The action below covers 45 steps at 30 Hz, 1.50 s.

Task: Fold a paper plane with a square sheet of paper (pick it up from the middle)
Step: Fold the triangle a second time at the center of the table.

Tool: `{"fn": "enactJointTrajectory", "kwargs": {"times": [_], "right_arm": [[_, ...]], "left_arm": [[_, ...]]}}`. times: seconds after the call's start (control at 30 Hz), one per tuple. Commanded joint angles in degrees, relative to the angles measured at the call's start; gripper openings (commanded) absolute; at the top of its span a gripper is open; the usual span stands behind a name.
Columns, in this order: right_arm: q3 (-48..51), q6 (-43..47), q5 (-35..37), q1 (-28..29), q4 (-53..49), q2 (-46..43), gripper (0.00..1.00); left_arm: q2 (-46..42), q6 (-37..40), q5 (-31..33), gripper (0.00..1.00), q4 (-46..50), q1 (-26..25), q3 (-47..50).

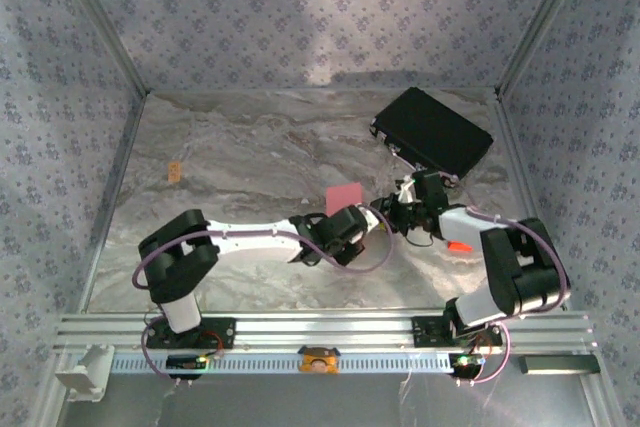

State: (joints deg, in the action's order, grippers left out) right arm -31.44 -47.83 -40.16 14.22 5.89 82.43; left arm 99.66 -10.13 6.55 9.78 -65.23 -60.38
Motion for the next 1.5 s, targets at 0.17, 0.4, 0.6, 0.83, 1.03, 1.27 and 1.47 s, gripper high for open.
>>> {"fn": "enactJointTrajectory", "kwargs": {"times": [0.17,0.4,0.6,0.83,1.03,1.27,1.47], "right_arm": [[-0.82,6.88,7.15,-4.94,-15.42,-12.05,0.33],[0.58,7.18,6.32,-5.25,-16.28,-16.23,0.31],[2.38,7.07,6.13,-2.70,-14.60,-15.89,0.21],[3.52,7.07,3.75,0.99,-12.01,-11.31,0.05],[2.72,6.66,2.85,5.32,-9.97,-4.65,0.00],[2.19,6.00,4.05,6.50,-10.20,-1.85,0.00],[3.39,6.48,5.29,6.82,-10.76,0.03,0.00]], "left_arm": [[-0.57,-8.75,-27.75,0.00,-4.07,8.12,0.40],[2.07,-14.11,-33.65,0.00,-8.85,9.46,-0.01],[2.41,-14.61,-30.85,0.00,-7.91,9.94,0.63],[0.89,-15.34,-27.63,0.00,-7.14,10.46,2.36],[1.41,-15.96,-27.72,0.00,-7.29,10.63,2.50],[1.20,-16.15,-27.41,0.00,-7.25,10.74,2.80],[1.08,-15.49,-28.03,0.00,-6.53,11.59,2.96]]}}
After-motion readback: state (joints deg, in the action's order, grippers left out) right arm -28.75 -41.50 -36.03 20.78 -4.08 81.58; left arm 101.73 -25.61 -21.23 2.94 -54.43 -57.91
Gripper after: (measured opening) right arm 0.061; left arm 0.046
